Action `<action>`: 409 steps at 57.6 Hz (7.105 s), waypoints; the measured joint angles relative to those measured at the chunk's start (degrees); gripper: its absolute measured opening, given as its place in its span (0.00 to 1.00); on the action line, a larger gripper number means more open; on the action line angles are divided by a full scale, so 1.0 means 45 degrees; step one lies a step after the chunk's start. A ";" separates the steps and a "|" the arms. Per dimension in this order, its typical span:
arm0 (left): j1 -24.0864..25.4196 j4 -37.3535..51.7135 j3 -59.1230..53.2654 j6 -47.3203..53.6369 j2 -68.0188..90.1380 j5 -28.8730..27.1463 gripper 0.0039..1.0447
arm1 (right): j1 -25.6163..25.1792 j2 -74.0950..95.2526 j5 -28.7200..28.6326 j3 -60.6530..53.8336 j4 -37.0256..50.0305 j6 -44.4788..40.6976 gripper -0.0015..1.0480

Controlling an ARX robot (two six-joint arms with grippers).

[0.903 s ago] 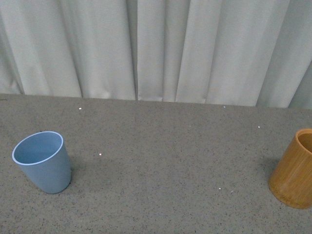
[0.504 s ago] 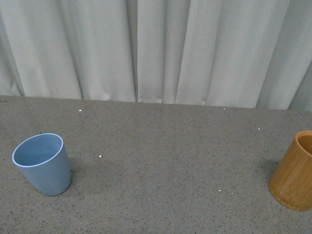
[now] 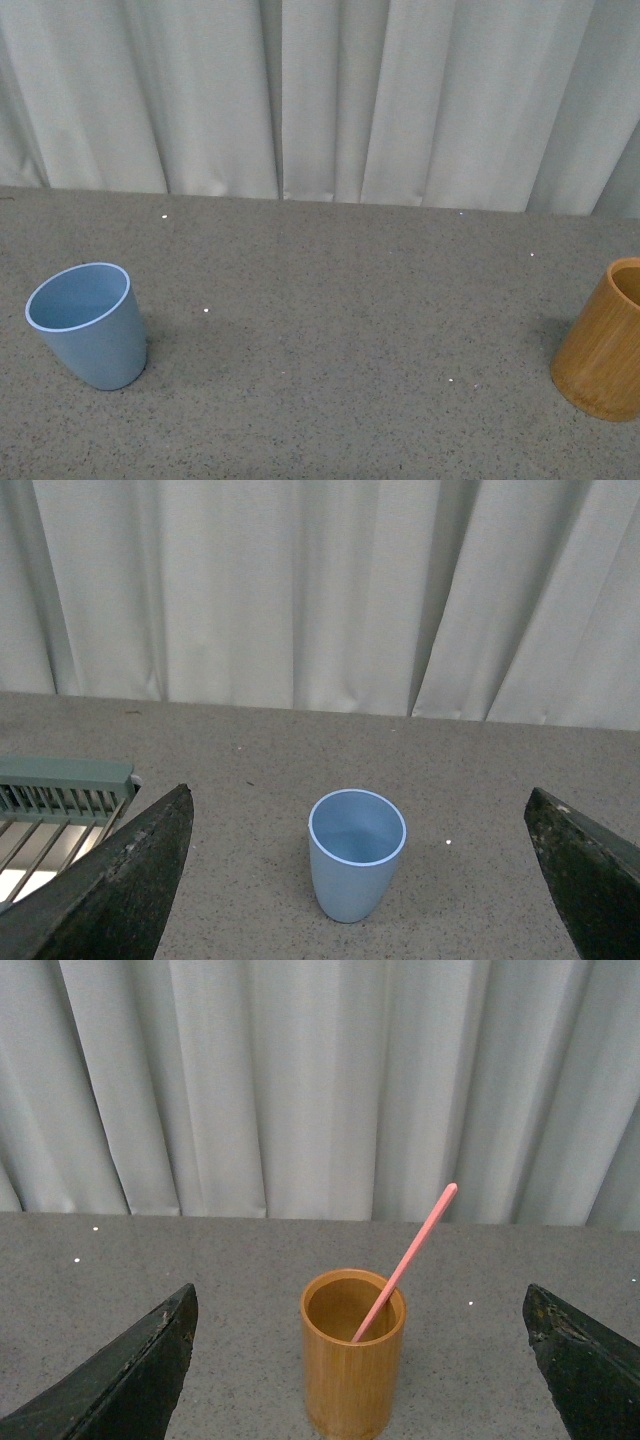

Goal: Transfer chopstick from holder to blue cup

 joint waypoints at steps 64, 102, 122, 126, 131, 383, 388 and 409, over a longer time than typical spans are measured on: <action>0.0000 0.0000 0.0000 0.0000 0.0000 0.0000 0.94 | 0.0000 0.0000 0.0000 0.0000 0.0000 0.0000 0.91; -0.0306 -0.2195 0.0865 -0.6091 0.2827 -0.1685 0.94 | 0.0000 0.0000 -0.0005 0.0000 0.0000 0.0000 0.91; -0.1637 0.3507 0.2458 -1.0093 1.0584 -0.4328 0.94 | 0.0000 0.0000 -0.0005 0.0000 0.0000 0.0000 0.91; -0.2273 0.4017 0.3259 -1.0210 1.2575 -0.5056 0.94 | 0.0000 0.0000 -0.0005 0.0000 0.0000 0.0000 0.91; -0.2560 0.4342 0.3759 -1.0428 1.3780 -0.5129 0.94 | 0.0000 0.0000 -0.0005 0.0000 0.0000 0.0000 0.91; -0.3167 0.2361 0.7888 -0.9729 2.1658 -0.5255 0.03 | 0.0000 0.0000 -0.0005 0.0000 0.0000 0.0000 0.91; -0.3225 0.2370 0.7956 -0.9700 2.1629 -0.5246 0.03 | 0.0000 0.0000 -0.0005 0.0000 0.0000 0.0000 0.91; -0.3502 0.2705 0.8461 -0.8932 2.1498 -0.5105 0.03 | 0.0000 0.0000 -0.0005 0.0000 0.0000 0.0005 0.91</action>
